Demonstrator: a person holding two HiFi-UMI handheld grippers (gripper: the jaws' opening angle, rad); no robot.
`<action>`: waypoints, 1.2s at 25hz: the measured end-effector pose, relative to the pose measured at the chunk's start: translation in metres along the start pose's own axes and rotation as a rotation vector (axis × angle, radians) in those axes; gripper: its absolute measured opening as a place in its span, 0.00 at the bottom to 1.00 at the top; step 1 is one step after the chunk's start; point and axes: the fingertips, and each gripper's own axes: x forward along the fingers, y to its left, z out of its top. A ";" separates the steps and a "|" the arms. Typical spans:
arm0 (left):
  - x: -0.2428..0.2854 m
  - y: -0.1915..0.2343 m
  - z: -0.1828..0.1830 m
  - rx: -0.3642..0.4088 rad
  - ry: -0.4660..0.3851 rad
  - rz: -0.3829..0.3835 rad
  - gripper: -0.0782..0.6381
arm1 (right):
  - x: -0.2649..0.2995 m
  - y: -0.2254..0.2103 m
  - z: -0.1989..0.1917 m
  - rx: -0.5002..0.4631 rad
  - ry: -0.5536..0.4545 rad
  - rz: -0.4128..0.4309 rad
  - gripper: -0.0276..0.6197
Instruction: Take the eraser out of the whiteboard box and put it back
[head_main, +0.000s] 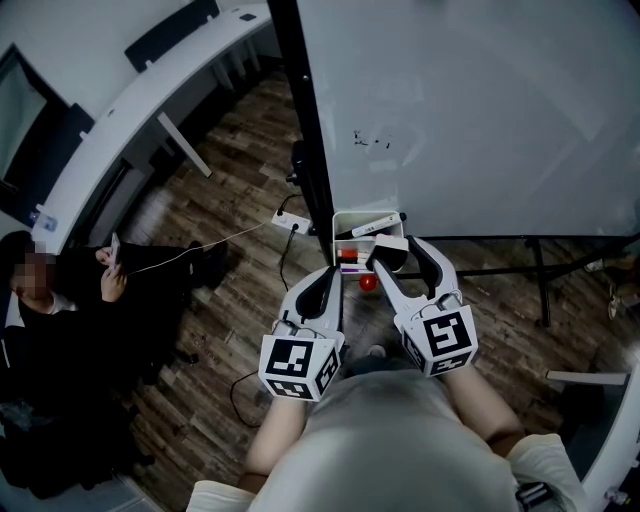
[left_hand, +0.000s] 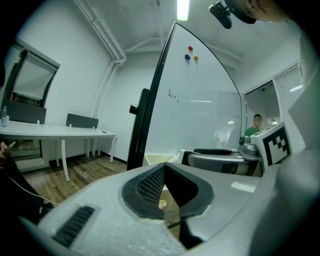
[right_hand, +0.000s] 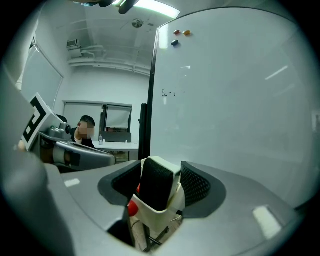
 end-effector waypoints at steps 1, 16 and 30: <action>0.000 -0.001 0.000 0.001 -0.001 -0.002 0.12 | -0.002 0.000 0.000 -0.001 -0.002 -0.002 0.41; -0.018 -0.014 0.001 0.009 -0.004 -0.041 0.12 | -0.030 0.012 0.020 -0.012 -0.042 -0.038 0.41; -0.051 -0.021 -0.002 0.020 -0.009 -0.071 0.12 | -0.061 0.041 0.021 -0.002 -0.055 -0.083 0.24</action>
